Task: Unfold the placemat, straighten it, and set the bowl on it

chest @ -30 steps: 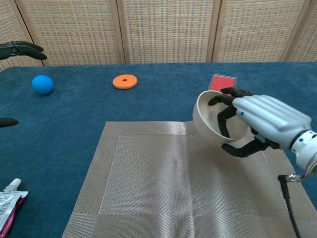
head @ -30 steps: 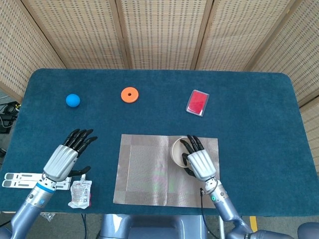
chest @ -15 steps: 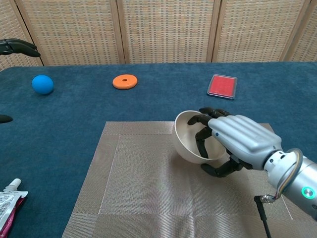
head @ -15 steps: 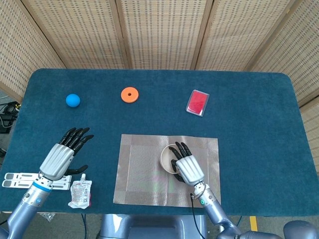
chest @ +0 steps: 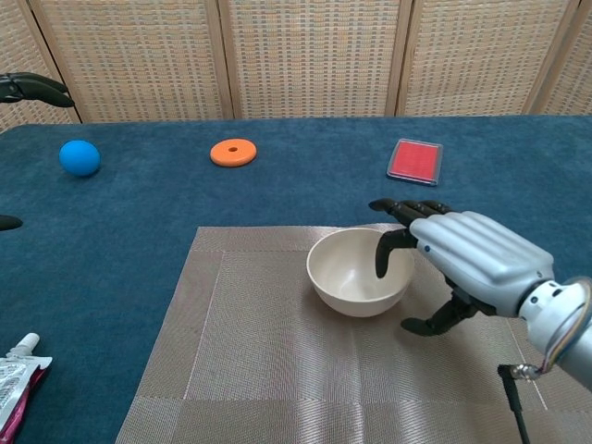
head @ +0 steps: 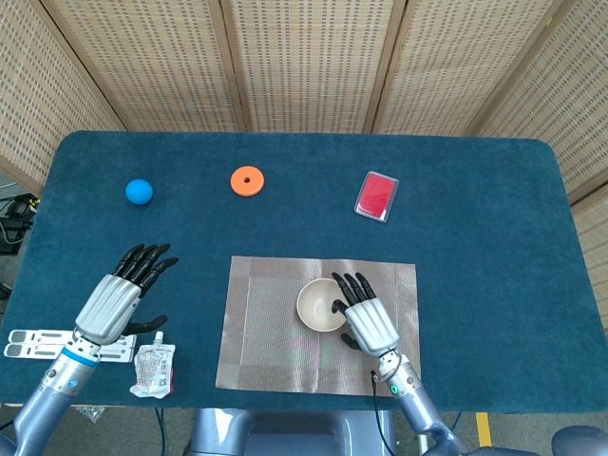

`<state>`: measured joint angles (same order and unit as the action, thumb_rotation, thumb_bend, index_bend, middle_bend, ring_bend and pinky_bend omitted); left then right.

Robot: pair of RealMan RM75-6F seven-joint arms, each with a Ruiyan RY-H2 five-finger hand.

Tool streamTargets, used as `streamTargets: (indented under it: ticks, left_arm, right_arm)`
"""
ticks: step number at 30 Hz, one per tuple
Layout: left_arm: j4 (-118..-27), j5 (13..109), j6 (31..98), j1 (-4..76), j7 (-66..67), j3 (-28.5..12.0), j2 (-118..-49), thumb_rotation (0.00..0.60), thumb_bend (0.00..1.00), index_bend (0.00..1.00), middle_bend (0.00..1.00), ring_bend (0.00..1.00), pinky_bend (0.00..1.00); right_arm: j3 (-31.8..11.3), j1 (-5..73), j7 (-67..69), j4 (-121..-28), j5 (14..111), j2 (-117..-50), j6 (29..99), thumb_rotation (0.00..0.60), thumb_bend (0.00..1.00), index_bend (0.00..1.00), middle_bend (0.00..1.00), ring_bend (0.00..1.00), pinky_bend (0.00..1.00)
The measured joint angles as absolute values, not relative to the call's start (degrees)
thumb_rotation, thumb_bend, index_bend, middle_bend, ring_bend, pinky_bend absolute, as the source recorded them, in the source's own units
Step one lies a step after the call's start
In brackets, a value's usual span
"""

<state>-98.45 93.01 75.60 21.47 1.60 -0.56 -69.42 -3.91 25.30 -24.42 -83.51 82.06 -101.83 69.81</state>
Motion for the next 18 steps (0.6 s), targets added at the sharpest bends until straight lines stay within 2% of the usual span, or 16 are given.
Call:
streamTargets:
  ticks: [13,18]
  left_arm:
    - [-98.5,92.3,75.0,21.3,3.1,-0.5,-69.7,0.6,0.2,0.11,0.0,0.0,0.0]
    - [-98.3,91.5,74.6,21.2,4.2,-0.6,-70.1,0.6,0.2,0.09,0.0,0.0,0.0]
  right_arm:
    - [-5.7,21.4,-25.2,-87.6,81.1,-91.3,76.0,0.6,0.31,0.3,0.0,0.0,0.0]
    - [-6.6,19.2,-22.2,-87.6,79.4,-87.0,77.8,0.6,0.27,0.18,0.0,0.0,0.0]
